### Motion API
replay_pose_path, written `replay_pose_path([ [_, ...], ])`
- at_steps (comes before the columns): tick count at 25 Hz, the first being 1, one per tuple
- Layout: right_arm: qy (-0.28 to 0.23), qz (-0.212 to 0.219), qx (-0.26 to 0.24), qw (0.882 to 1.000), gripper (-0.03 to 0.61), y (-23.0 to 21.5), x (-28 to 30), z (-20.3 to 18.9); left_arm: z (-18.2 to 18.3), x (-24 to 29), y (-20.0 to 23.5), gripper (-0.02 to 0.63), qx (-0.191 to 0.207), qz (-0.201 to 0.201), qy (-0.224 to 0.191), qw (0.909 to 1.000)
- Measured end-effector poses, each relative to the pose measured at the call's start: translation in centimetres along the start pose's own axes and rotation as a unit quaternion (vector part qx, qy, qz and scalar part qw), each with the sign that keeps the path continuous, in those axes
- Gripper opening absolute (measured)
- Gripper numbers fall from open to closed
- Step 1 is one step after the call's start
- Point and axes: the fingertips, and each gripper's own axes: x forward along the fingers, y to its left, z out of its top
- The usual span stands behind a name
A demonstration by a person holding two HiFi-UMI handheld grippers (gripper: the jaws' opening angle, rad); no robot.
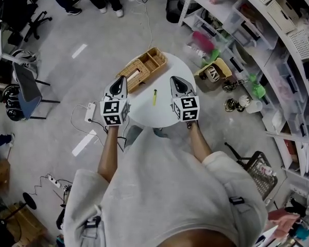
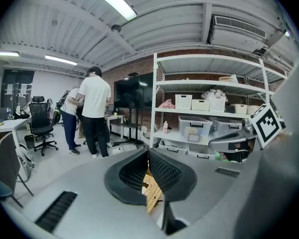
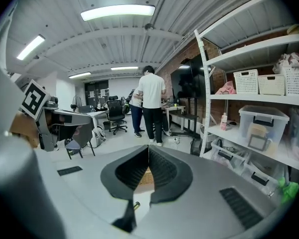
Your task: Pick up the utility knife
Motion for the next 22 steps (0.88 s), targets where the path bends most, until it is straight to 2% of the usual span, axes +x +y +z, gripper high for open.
replay_pose_path([
  [12, 0.063, -0.032, 0.037, 0.997, 0.031, 1.5, 1.4, -5.3, -4.5, 1.9, 0.6, 0.023, -0.016, -0.051, 0.050, 0.9973],
  [22, 0.132, -0.042, 0.064, 0.988, 0.031, 4.0, -0.1, -12.0, -9.2, 0.8, 0.5, 0.023, -0.031, -0.073, 0.095, 0.9923],
])
